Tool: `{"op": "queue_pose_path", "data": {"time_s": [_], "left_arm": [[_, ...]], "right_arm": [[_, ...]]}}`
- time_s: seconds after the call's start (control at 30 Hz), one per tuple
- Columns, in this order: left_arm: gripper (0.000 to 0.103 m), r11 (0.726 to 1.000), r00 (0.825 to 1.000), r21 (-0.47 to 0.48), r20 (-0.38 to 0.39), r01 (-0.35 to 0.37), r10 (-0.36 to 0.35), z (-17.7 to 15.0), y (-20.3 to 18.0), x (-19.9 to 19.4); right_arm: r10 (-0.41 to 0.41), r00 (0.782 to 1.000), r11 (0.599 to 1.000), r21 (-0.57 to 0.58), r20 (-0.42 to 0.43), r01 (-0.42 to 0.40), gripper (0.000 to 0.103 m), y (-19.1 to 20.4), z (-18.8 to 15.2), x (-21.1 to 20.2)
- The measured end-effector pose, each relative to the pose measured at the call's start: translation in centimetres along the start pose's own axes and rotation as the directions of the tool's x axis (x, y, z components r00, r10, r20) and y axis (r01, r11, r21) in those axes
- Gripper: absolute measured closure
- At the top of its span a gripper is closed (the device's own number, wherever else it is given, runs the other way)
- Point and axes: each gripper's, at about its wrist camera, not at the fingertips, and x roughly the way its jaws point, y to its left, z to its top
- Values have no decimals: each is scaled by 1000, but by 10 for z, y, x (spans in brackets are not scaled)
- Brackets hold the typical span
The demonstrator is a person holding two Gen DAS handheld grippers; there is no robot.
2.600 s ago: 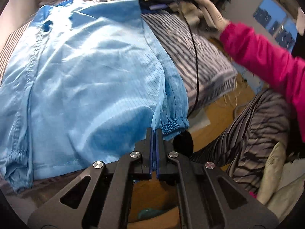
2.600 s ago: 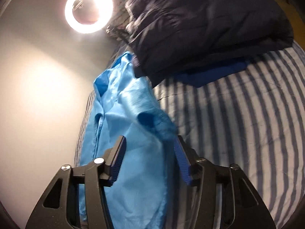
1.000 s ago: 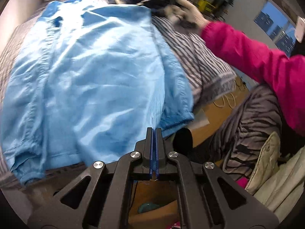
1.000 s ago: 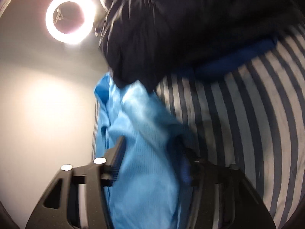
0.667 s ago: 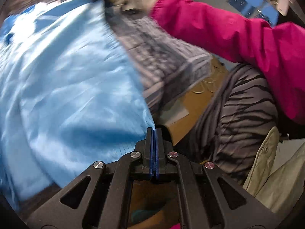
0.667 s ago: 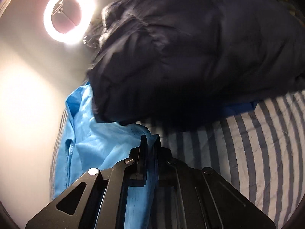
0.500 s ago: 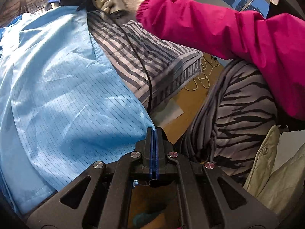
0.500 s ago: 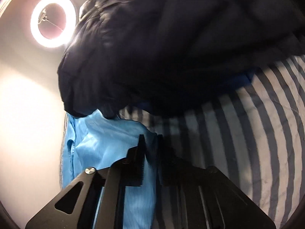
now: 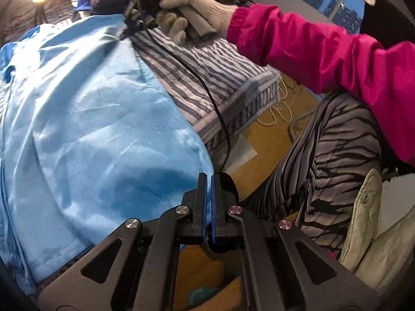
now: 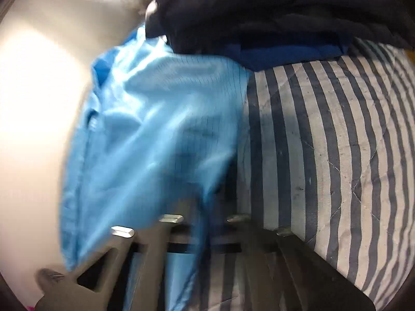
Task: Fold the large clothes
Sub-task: 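Open the left tool and reposition it over the jacket, then grasp the jacket's side edge with the right tool and lift it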
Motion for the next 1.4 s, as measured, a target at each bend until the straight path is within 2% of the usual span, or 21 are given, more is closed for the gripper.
{"op": "queue_pose_path", "data": {"time_s": [0.1, 0.17, 0.3, 0.33, 0.37, 0.4, 0.43, 0.47, 0.5, 0.53, 0.67, 0.73, 0.83, 0.93, 0.97, 1.0, 1.03, 1.07, 1.17, 1.23, 1.4], "left_arm": [[103, 999, 1000, -35, 17, 1, 0, -1, 3, -5], [103, 999, 1000, -43, 9, 7, -6, -3, 4, -6], [102, 996, 1000, -93, 10, -18, 19, 2, 17, -18], [98, 993, 999, -113, 19, -34, 36, 4, 26, -24], [89, 991, 998, -127, 25, -48, 51, 6, 34, -28], [83, 985, 996, -158, 36, -74, 81, 11, 51, -36], [70, 978, 994, -189, 47, -84, 95, 17, 65, -42], [59, 973, 994, -215, 57, -78, 92, 22, 80, -48], [57, 967, 993, -241, 65, -77, 96, 29, 96, -54], [56, 958, 990, -269, 76, -93, 118, 35, 111, -58], [56, 923, 979, -349, 57, -163, 195, 46, 161, -52], [56, 895, 982, -415, 22, -163, 189, 46, 187, -38], [56, 856, 988, -502, 14, -128, 156, 39, 211, -25], [56, 837, 993, -540, 19, -86, 115, 31, 222, -11], [68, 835, 995, -545, 18, -76, 102, 32, 222, -6], [80, 838, 996, -542, 11, -69, 89, 32, 221, -1], [100, 843, 996, -532, -5, -79, 90, 33, 219, 4], [100, 848, 994, -521, -9, -98, 109, 35, 216, 6], [100, 861, 983, -479, -19, -169, 183, 39, 209, 7], [100, 870, 968, -430, -35, -240, 249, 41, 204, 10], [100, 869, 944, -381, -31, -315, 328, 37, 192, -1]], "right_arm": [[-92, 992, 995, -24, 82, 94, 102, 10, 6, -7], [-143, 982, 989, -29, 123, 148, 102, 1, 9, -20], [-99, 988, 995, 31, 121, 96, 101, -21, 15, -30], [-82, 990, 996, 40, 115, 78, 101, -27, 9, -35], [-60, 992, 998, 44, 110, 55, 98, -33, 5, -43], [-40, 994, 999, 41, 103, 35, 90, -34, -2, -48], [-18, 995, 999, 36, 102, 14, 84, -32, -7, -53], [-5, 995, 1000, 28, 103, 2, 70, -35, -12, -61], [0, 995, 1000, 17, 102, -2, 61, -38, -20, -69], [0, 995, 1000, 2, 97, 0, 60, -36, -27, -71], [21, 999, 1000, -9, 32, -20, 60, -22, -47, -66], [45, 999, 999, 1, -4, -45, 60, -23, -57, -62], [62, 997, 998, 7, -39, -61, 61, -24, -72, -60], [77, 994, 997, -1, -73, -77, 72, -21, -82, -54], [90, 993, 996, 0, -82, -90, 80, -17, -83, -49], [103, 990, 995, -2, -93, -103, 94, -14, -85, -46], [91, 990, 995, -21, -107, -94, 98, -8, -88, -43], [68, 992, 996, -44, -107, -73, 99, -3, -88, -42], [-113, 992, 974, -202, -54, 100, 101, 15, -95, -54], [-166, 986, 970, -185, -24, 159, 101, 9, -94, -58], [-56, 998, 990, -132, -21, 52, 100, -2, -97, -76]]}}
